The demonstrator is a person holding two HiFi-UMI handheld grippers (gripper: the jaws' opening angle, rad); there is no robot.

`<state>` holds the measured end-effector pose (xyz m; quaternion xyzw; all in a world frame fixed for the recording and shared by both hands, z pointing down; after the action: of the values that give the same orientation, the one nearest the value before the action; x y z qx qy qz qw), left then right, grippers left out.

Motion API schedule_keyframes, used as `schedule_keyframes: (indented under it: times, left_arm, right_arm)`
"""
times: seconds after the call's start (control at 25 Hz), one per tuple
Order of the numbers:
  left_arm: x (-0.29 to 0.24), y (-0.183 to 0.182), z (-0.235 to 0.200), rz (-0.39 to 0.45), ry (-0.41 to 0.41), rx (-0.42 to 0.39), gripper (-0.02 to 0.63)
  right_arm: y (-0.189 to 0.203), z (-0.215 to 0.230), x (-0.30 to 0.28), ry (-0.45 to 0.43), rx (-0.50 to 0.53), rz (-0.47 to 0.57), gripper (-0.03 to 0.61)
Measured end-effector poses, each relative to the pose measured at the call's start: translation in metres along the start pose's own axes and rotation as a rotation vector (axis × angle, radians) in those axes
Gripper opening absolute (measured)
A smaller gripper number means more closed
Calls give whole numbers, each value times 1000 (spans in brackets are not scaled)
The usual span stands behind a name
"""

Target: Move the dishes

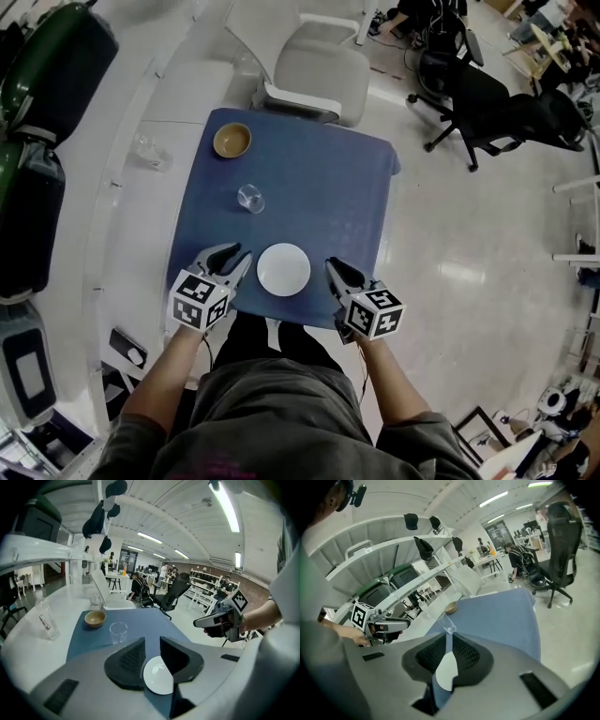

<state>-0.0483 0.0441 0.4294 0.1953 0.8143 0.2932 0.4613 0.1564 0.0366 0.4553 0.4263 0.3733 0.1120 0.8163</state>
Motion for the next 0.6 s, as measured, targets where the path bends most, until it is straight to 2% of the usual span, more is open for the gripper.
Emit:
schedule_keyframes:
  times: [0.32, 0.6]
  left_arm:
    - [35, -30, 38, 98, -11, -96, 98]
    - [60, -64, 45, 205, 2, -143, 98]
  right_arm:
    - [-51, -15, 30, -31, 123, 93, 43]
    - [-86, -28, 37, -27, 193, 143, 43]
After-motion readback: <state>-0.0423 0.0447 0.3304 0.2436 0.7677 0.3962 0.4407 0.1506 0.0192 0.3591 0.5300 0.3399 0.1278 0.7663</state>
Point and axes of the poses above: the fingertips, and each gripper's own axes: x backward along the fingers, z to its right, y out of its underside, the point moved 2 cm from there along x, backward along the fingers, and after that the axes turned 14 degrees about x, right-handed, at the moved point
